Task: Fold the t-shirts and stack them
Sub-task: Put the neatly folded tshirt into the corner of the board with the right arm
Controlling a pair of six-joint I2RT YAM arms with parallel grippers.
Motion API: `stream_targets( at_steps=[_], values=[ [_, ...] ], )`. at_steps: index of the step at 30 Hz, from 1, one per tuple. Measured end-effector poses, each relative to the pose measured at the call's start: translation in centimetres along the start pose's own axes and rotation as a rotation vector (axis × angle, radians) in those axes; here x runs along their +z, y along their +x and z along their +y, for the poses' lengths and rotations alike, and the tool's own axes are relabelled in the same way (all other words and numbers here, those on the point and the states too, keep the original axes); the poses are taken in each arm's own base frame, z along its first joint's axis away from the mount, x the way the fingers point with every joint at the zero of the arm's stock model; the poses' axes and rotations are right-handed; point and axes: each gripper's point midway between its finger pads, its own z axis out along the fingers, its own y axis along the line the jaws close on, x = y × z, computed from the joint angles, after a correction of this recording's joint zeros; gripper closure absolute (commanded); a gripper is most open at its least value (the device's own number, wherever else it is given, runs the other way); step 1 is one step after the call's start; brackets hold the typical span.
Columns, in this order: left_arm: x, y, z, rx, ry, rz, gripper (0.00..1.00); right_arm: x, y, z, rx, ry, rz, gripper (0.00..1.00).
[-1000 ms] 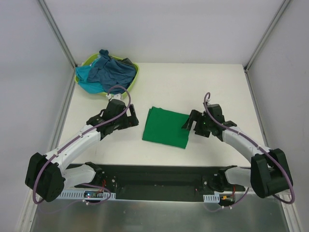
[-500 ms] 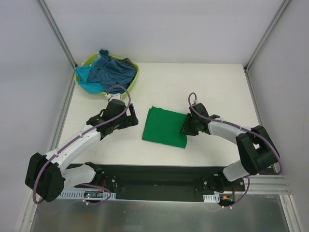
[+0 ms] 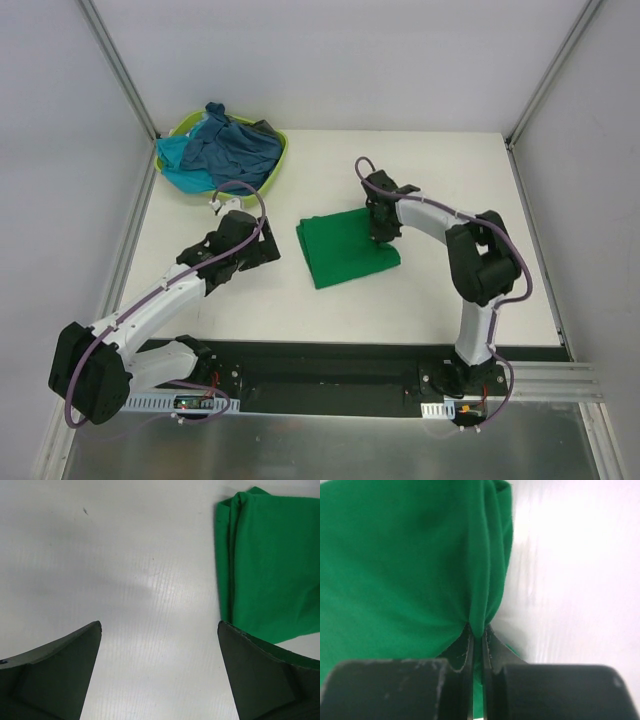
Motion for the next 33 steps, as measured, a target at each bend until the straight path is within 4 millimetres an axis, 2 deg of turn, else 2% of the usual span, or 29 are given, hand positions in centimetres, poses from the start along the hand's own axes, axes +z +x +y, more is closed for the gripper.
stream_targets(
  at_steps=[3,5,11,13,16,23,29,33],
  values=[
    [0.0,-0.1,0.4,-0.009,-0.017,-0.016,0.01,1.0,-2.5,-1.2,-0.029,0.051,0.005,0.99],
    [0.0,-0.3,0.6,-0.012,-0.024,-0.026,0.01,1.3,-3.4,-2.4,-0.036,0.078,0.011,1.0],
    [0.0,-0.8,1.0,-0.023,-0.043,-0.044,0.01,1.3,-3.3,-7.7,-0.054,0.166,0.067,1.0],
    [0.0,-0.9,1.2,-0.024,-0.049,-0.049,0.01,0.7,-2.0,-9.8,-0.077,0.198,0.098,1.0],
    [0.0,-1.0,1.3,-0.028,-0.055,-0.053,0.01,-0.6,1.2,-13.6,-0.116,0.251,0.188,0.99],
    [0.1,-1.5,1.9,-0.034,-0.076,-0.069,0.01,-2.9,7.2,-21.0,-0.124,0.316,0.397,1.0],
    [-0.8,-2.7,2.1,-0.034,-0.076,-0.129,0.01,-3.7,9.0,-26.8,-0.09,0.478,0.504,1.0],
    [-1.8,-3.6,2.6,-0.047,-0.074,-0.182,0.01,-4.0,9.3,-29.7,-0.034,0.552,0.543,1.0]
  ],
)
